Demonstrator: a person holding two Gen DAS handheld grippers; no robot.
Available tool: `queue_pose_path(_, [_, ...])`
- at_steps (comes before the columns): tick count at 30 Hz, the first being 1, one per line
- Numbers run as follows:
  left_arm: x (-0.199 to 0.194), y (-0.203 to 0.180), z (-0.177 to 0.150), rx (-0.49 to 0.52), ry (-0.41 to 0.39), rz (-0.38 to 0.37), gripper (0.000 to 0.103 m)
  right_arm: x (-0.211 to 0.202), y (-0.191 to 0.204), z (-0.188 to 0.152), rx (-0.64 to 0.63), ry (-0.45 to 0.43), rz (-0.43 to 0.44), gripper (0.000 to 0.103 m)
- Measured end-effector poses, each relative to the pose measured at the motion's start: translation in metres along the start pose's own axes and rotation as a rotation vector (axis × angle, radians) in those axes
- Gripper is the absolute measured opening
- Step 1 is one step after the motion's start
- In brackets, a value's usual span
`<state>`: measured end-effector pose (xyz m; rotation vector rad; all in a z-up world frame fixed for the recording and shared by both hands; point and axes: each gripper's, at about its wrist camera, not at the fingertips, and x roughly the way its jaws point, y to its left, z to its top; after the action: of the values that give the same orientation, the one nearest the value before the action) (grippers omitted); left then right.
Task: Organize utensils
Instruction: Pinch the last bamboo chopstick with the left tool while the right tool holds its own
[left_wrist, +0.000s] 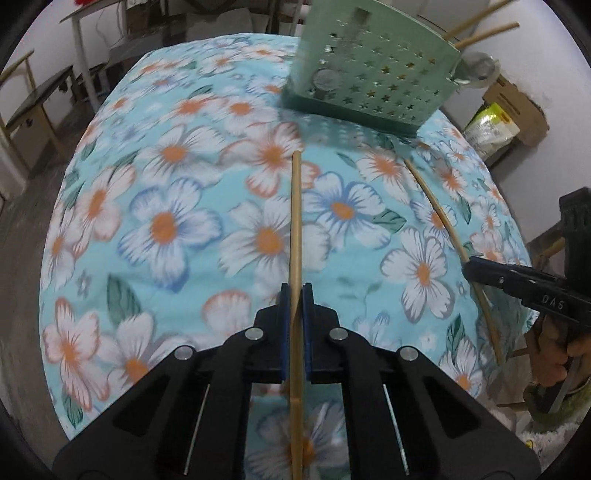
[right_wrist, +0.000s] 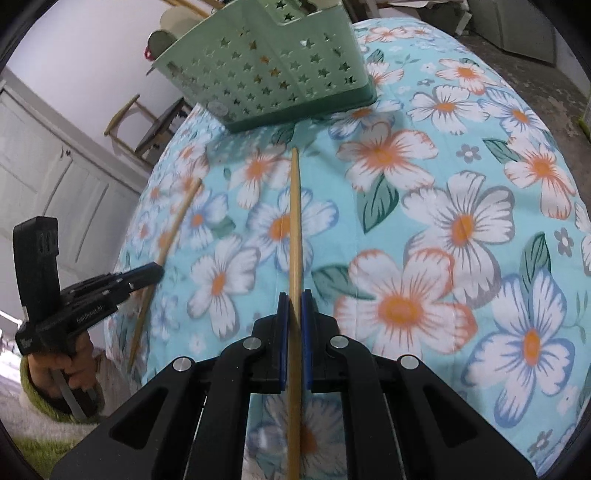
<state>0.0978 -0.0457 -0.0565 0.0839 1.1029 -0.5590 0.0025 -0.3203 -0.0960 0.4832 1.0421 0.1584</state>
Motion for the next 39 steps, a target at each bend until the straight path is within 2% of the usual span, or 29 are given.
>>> queue_pose_path(3, [0.003, 0.002, 0.003, -0.022, 0.006, -0.019, 0.007, 0.003, 0.004, 0.002, -0.028, 0.008, -0.019, 0.010])
queue_pose_path(5, [0.005, 0.002, 0.008, -0.021, 0.008, -0.030, 0.016, 0.007, 0.008, 0.006, -0.039, 0.006, -0.020, 0.019])
queue_pose_path(7, [0.009, 0.000, 0.013, -0.009, 0.018, -0.033, 0.019, 0.010, 0.015, 0.010, -0.064, -0.002, -0.034, 0.022])
queue_pose_path(11, [0.020, -0.003, 0.028, 0.003, 0.027, -0.015, 0.019, 0.017, 0.024, 0.018, -0.110, -0.016, -0.079, 0.022])
queue_pose_path(21, [0.042, -0.002, 0.061, 0.019, 0.041, -0.017, 0.018, 0.028, 0.017, 0.039, -0.075, -0.051, -0.061, 0.022])
queue_pose_path(25, [0.048, -0.002, 0.069, 0.028, 0.048, -0.024, 0.018, 0.032, 0.017, 0.046, -0.072, -0.065, -0.065, 0.020])
queue_pose_path(30, [0.050, -0.003, 0.070, 0.049, 0.050, -0.024, 0.015, 0.034, 0.017, 0.051, -0.070, -0.077, -0.079, 0.007])
queue_pose_path(34, [0.049, 0.001, 0.071, 0.033, 0.054, -0.021, 0.005, 0.029, 0.019, 0.053, -0.059, -0.098, -0.065, 0.007])
queue_pose_path(39, [0.036, 0.005, 0.074, 0.002, 0.024, -0.041, 0.005, 0.015, 0.027, 0.055, -0.063, -0.139, -0.038, 0.007])
